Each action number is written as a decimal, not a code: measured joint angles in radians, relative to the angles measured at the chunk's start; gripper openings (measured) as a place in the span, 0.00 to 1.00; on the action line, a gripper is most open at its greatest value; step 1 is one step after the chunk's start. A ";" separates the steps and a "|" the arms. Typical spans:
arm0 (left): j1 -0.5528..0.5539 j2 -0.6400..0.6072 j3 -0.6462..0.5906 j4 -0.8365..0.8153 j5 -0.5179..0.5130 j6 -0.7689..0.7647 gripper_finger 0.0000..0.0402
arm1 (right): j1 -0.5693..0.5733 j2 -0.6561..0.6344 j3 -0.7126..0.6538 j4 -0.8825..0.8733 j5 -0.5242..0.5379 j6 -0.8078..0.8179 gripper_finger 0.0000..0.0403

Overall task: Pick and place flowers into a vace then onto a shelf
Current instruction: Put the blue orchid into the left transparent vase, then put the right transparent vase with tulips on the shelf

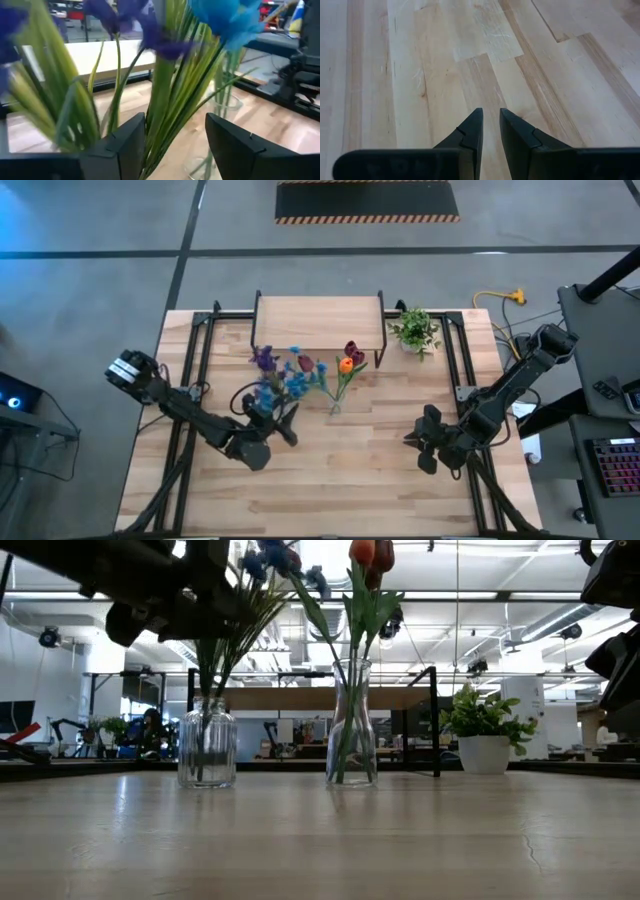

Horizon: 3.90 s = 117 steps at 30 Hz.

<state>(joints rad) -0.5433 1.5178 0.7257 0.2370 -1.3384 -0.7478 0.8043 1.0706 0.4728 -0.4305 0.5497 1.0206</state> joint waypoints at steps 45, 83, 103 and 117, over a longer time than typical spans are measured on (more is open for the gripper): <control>-0.128 -0.030 0.009 -0.308 0.275 -0.114 0.36 | 0.000 0.000 0.000 0.001 -0.006 -0.003 0.14; -0.282 -0.305 0.015 -0.695 0.421 -0.476 0.36 | 0.001 0.000 0.000 0.002 0.002 -0.026 0.14; -0.467 -0.261 0.013 -0.874 0.396 -0.842 0.36 | -0.001 0.000 0.000 0.056 0.016 -0.042 0.14; -0.589 -0.224 -0.022 -1.436 0.465 -1.363 0.36 | -0.124 0.000 0.000 0.261 0.315 0.042 0.14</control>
<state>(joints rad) -1.1326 1.2935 0.7033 -1.1992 -0.8733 -2.1105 0.6799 1.0706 0.4728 -0.1699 0.8644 1.0630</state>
